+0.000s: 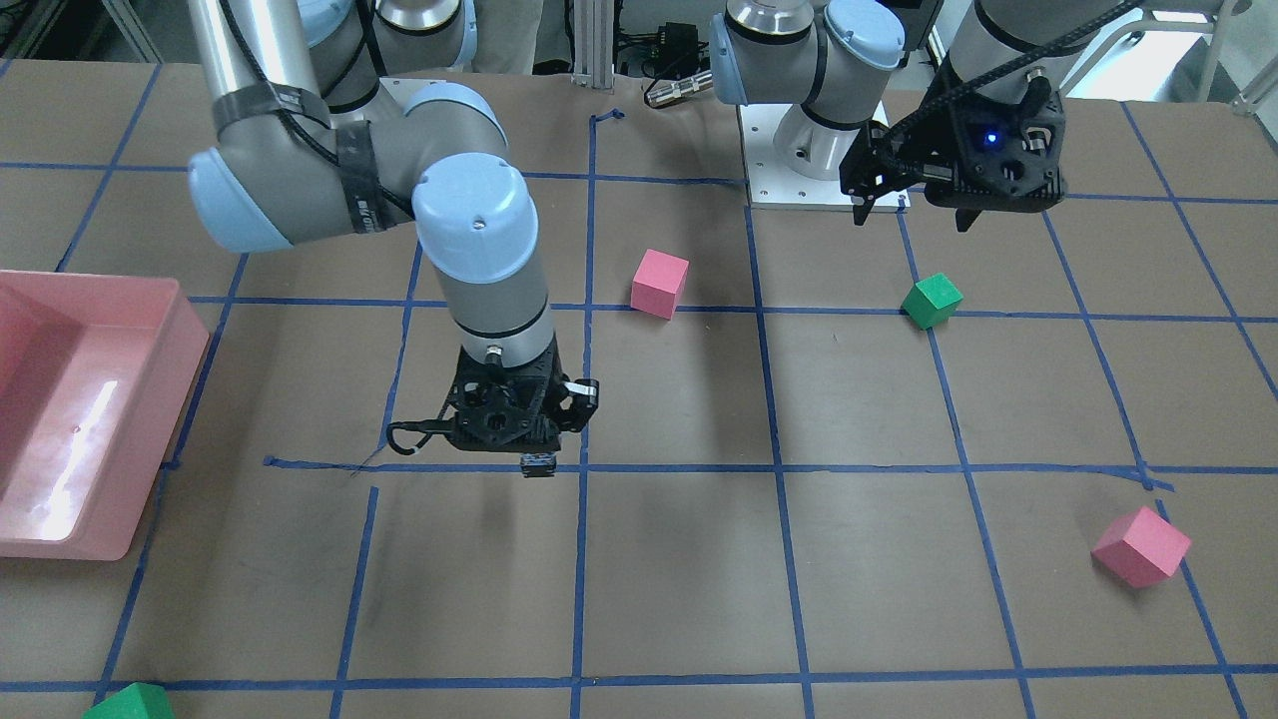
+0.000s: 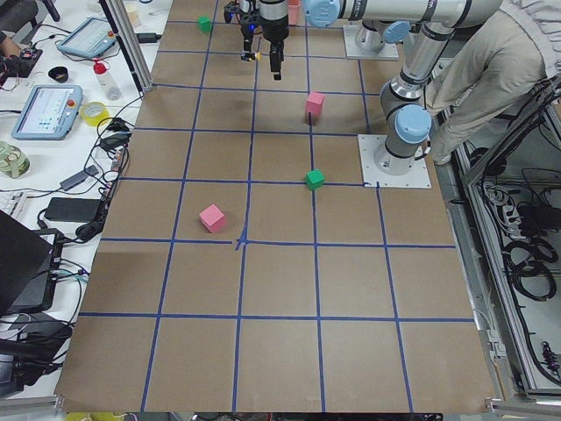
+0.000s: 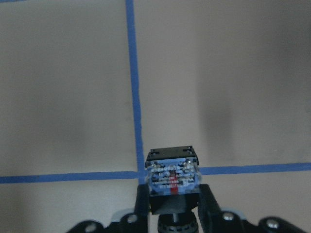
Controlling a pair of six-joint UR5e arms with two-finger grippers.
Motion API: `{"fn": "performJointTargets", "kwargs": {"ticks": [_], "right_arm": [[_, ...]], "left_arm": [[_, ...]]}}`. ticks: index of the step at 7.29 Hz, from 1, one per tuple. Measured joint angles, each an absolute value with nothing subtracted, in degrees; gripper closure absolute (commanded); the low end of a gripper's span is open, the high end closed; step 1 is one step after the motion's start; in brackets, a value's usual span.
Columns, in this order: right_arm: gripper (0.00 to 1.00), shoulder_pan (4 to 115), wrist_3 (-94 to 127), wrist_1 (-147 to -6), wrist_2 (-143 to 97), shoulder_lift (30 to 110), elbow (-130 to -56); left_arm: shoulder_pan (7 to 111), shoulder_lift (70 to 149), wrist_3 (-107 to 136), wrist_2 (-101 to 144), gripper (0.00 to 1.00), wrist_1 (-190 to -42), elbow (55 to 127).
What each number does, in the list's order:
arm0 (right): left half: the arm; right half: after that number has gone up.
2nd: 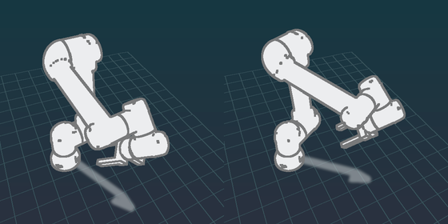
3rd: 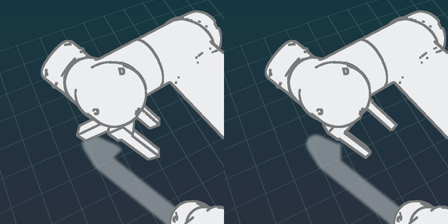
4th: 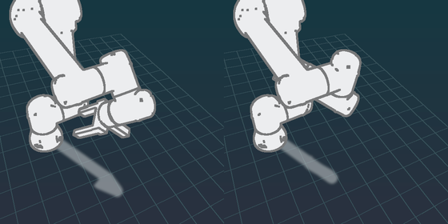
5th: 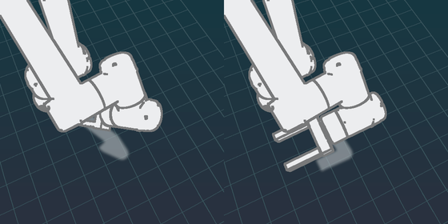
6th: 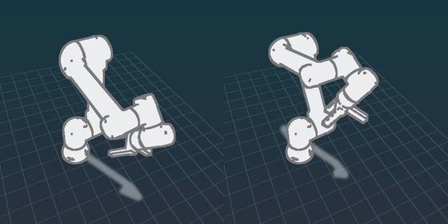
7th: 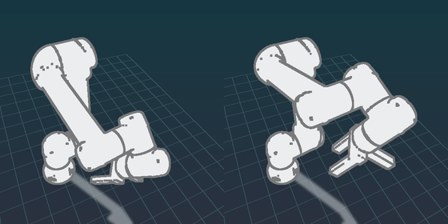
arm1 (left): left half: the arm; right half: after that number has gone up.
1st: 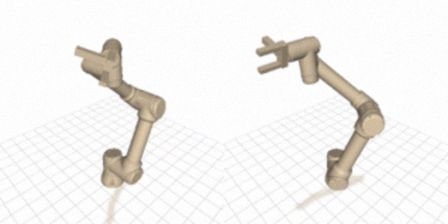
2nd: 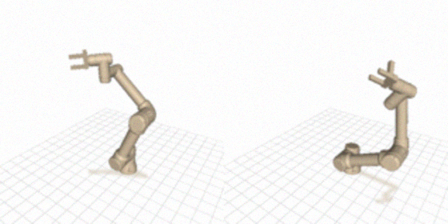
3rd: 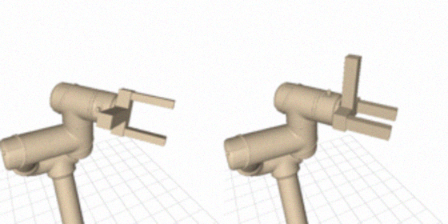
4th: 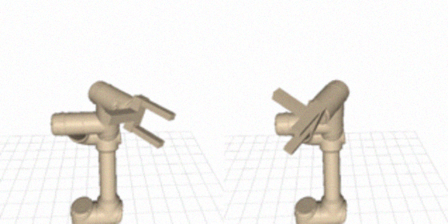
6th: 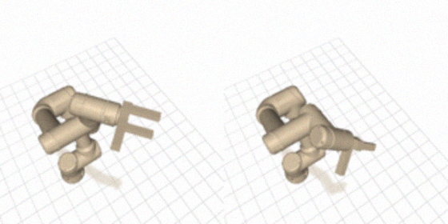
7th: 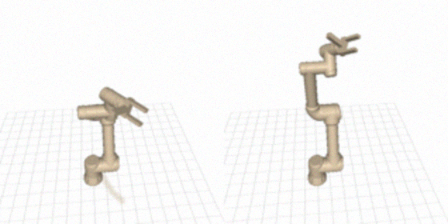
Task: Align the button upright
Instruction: 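Lift the button out of the tray and carry it to the table center, then set the button down on the table, open the right gripper and withdraw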
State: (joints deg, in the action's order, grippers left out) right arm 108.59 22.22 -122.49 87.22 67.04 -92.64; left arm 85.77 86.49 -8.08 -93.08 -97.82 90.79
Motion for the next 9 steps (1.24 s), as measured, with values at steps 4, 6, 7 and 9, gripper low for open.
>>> {"fn": "performJointTargets", "kwargs": {"ticks": [4,6,7,9], "right_arm": [[1.0,113.13,24.8,-130.09,85.43,60.11,-93.16],[1.0,113.26,22.97,-131.24,85.86,59.23,-93.58],[1.0,113.28,22.12,-131.34,85.97,59.18,-94.24],[1.0,113.25,21.1,-131.45,86.06,59.17,-95.5]], "left_arm": [[85.7,86.5,-8.15,-93.11,0.0,-97.81,90.77],[85.71,86.49,-8.1,-93.08,0.0,-97.82,90.79],[85.74,86.49,-8.09,-93.08,0.0,-97.82,90.79],[85.8,86.48,-8.09,-93.08,0.0,-97.8,90.79]]}}
